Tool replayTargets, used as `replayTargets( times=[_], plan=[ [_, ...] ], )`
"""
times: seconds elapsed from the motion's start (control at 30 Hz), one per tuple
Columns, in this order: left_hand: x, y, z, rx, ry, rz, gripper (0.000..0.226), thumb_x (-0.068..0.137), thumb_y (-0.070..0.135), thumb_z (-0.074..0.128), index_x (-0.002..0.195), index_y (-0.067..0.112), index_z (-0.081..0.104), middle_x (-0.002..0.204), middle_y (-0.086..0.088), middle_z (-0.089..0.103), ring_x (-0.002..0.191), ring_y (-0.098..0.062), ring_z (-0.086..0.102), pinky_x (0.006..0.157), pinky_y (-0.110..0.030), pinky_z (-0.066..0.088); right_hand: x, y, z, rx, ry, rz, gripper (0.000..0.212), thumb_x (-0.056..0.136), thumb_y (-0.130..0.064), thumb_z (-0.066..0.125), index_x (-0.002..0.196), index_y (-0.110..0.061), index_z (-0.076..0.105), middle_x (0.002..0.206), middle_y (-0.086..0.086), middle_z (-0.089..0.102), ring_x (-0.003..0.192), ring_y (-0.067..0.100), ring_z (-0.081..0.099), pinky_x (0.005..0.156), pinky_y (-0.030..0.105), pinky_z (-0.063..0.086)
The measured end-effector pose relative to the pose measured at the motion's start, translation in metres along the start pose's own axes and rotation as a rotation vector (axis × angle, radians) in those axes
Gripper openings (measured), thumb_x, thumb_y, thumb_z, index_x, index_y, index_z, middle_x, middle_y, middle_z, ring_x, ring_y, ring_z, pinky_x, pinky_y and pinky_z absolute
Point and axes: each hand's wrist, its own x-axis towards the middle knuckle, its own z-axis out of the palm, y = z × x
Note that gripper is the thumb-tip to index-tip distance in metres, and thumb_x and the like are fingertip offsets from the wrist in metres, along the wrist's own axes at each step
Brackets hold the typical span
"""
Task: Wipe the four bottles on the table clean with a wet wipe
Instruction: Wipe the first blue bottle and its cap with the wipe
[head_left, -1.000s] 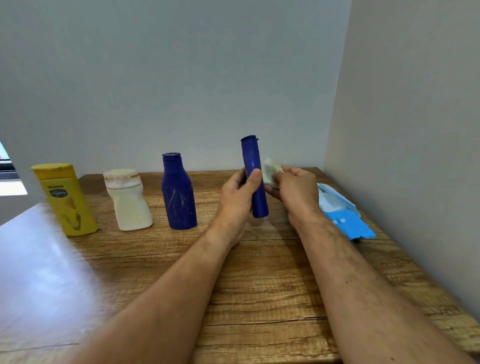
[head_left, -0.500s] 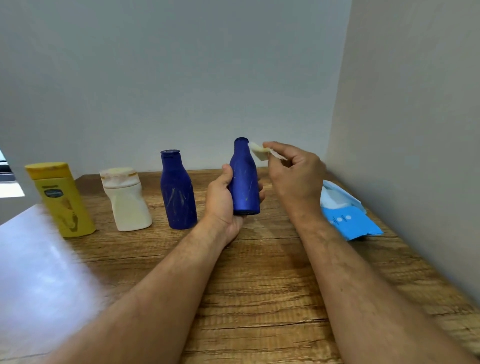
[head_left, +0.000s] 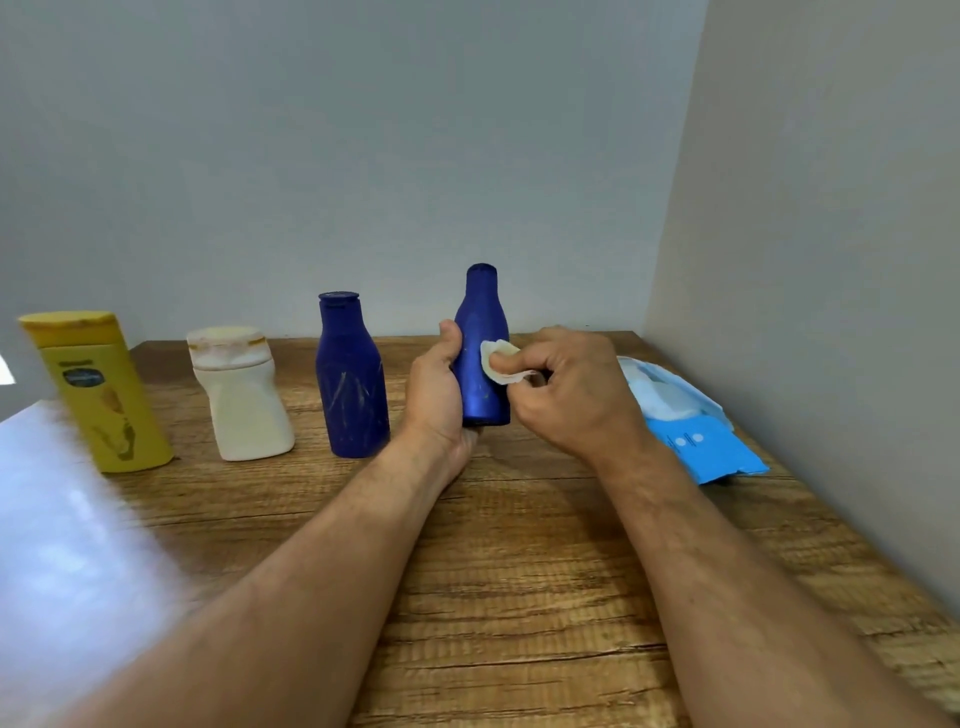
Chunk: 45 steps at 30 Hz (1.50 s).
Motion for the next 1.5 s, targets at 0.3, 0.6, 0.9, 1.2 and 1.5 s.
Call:
replayTargets(
  times=[0.3,0.6,0.9,1.2,1.5],
  plan=[
    [-0.010,0.000,0.003,-0.009,-0.042,0.009,0.040,0.106,0.041,0.044,0.104,0.012,0.071,0.084,-0.009,0.075,0.078,-0.022,0.071,0.081,-0.039,0.055,0.010,-0.014,0.004,-0.059,0.123,0.040,0.041,0.088,-0.009,0.059,0.127,-0.022,0.066,0.077,-0.001,0.050,0.071,0.012,0.050,0.064,0.010,0.038],
    [0.001,0.002,0.001,0.053,0.063,-0.009,0.050,0.103,0.050,0.045,0.108,0.005,0.065,0.084,-0.011,0.069,0.076,-0.023,0.066,0.079,-0.040,0.055,-0.002,-0.009,0.000,0.138,-0.151,0.047,0.017,0.081,-0.017,0.071,0.093,-0.020,0.081,0.073,-0.009,0.072,0.065,0.008,0.063,0.060,0.011,0.041],
    [-0.002,-0.003,0.001,-0.015,-0.014,-0.034,0.041,0.104,0.043,0.047,0.109,0.010,0.071,0.095,-0.011,0.076,0.091,-0.026,0.071,0.100,-0.046,0.051,0.010,-0.005,0.009,0.041,0.118,0.089,0.023,0.089,-0.021,0.067,0.110,-0.023,0.075,0.070,-0.011,0.052,0.065,0.005,0.052,0.064,0.014,0.040],
    [0.002,0.004,-0.007,-0.040,0.064,-0.031,0.051,0.099,0.048,0.054,0.117,0.002,0.066,0.100,-0.018,0.068,0.092,-0.031,0.064,0.103,-0.049,0.048,-0.003,-0.010,0.005,0.099,-0.096,0.015,0.017,0.078,-0.017,0.072,0.091,-0.024,0.081,0.071,-0.013,0.067,0.064,0.003,0.060,0.061,0.005,0.040],
    [-0.010,-0.002,0.003,0.017,-0.025,-0.059,0.036,0.102,0.040,0.050,0.107,0.011,0.072,0.090,-0.010,0.076,0.080,-0.022,0.072,0.080,-0.038,0.056,0.005,-0.010,0.007,0.003,0.127,0.051,0.022,0.092,-0.025,0.065,0.112,-0.026,0.075,0.072,-0.004,0.051,0.065,0.011,0.052,0.059,0.015,0.036]
  ],
)
